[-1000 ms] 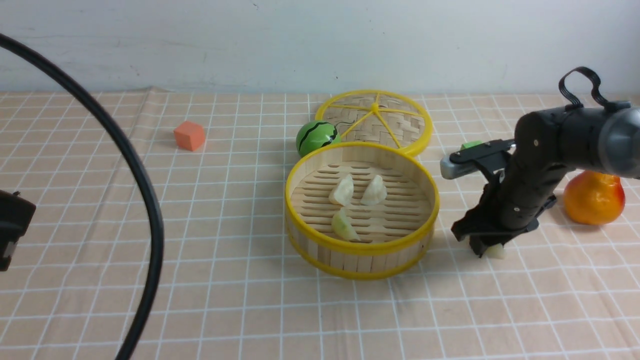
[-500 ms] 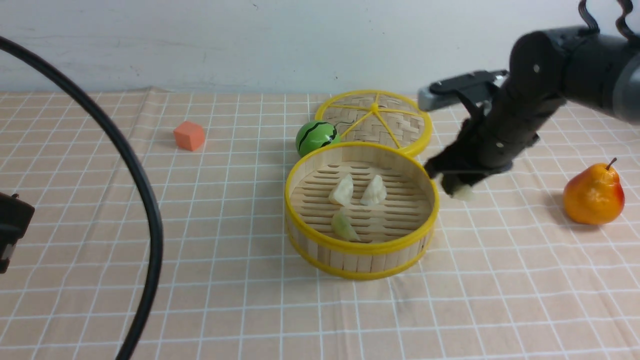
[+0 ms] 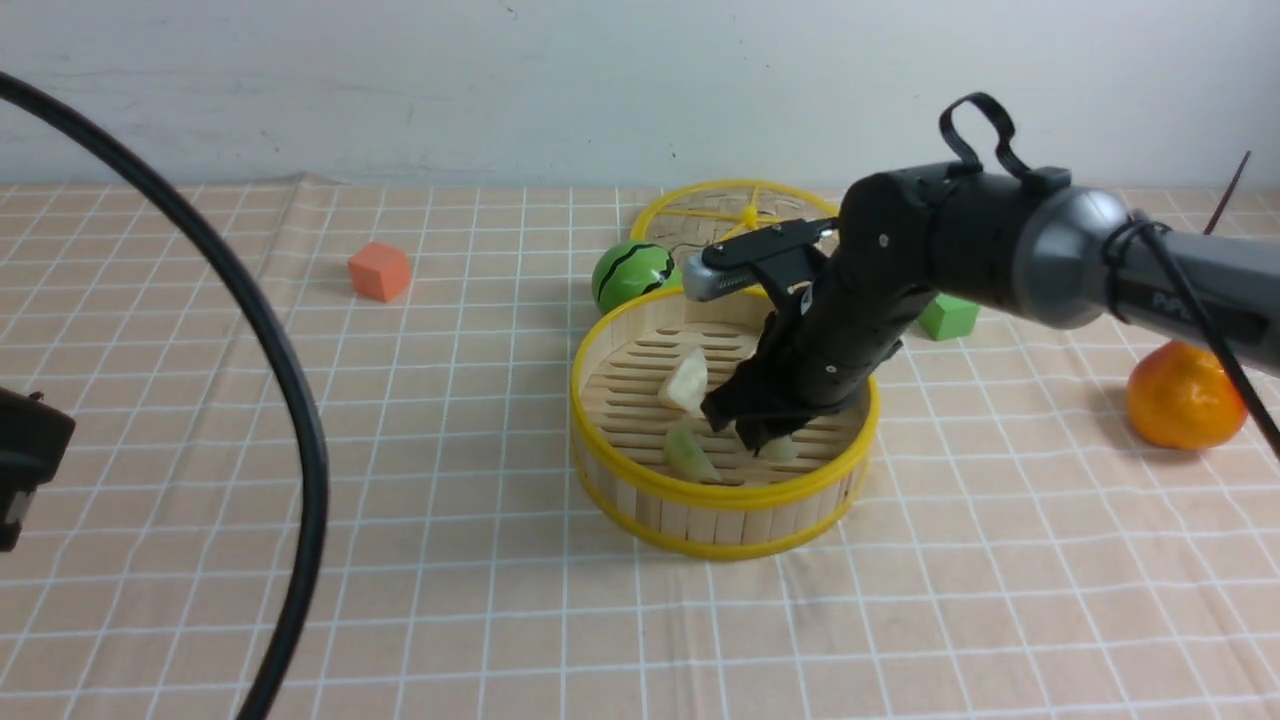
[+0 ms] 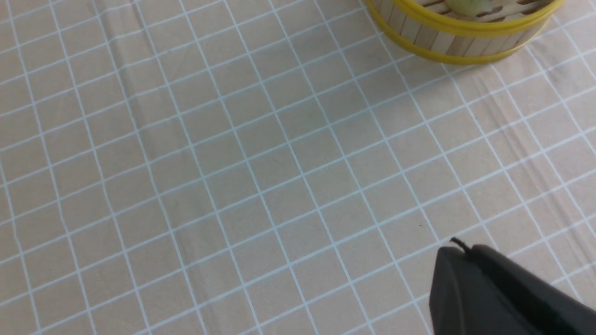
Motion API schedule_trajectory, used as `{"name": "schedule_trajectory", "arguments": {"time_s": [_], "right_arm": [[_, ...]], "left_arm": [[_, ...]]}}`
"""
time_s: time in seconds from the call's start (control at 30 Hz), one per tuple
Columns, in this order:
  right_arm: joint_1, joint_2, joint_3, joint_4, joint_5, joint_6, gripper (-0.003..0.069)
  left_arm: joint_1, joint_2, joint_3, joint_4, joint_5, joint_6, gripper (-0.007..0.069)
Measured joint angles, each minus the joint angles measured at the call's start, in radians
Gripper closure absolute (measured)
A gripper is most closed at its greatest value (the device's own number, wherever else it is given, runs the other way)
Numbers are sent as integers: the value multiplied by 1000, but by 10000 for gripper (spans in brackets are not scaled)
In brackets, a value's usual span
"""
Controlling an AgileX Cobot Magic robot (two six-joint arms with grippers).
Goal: Put the dumplings into the steamer on the table with the brown tablecloth.
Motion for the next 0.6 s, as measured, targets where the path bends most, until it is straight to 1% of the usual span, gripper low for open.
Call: {"name": "schedule_trajectory", "arguments": {"time_s": [0.1,0.13,0.17,0.2,0.23,0.27,0.3,0.37,0.43,0.5,0.57,0.6], "right_arm": [[0,2,-1,1,-4,0,413],[0,2,-1,2,-4,0,387],[0,2,-1,2,-4,0,383],[1,2,-6,2,9,5,339],[1,2,-7,2,9,6,334],[1,-7,-16,2,37,11,295],[1,-18,-23,2,56,12,272],[1,-49,-26,0,74,11,255],[1,-109,-26,1,96,-9,250],[1,-189,-26,13,112,-34,260],[1,-259,-26,32,127,-57,288],[1,-313,-15,48,128,-75,314]], "left_arm": [[0,-7,12,-19,0,0,636],[0,-26,41,-30,-3,0,635],[0,-29,41,-31,-5,0,635],[0,-64,95,-37,-25,0,635],[0,-69,95,-38,-29,0,635],[0,-114,153,-38,-56,0,635],[0,-148,203,-40,-83,0,635],[0,-209,277,-49,-125,-8,635],[0,-303,376,-75,-192,-36,635],[0,-385,478,-100,-257,-62,635],[0,-476,567,-121,-329,-85,635],[0,-520,611,-126,-372,-98,635]]}}
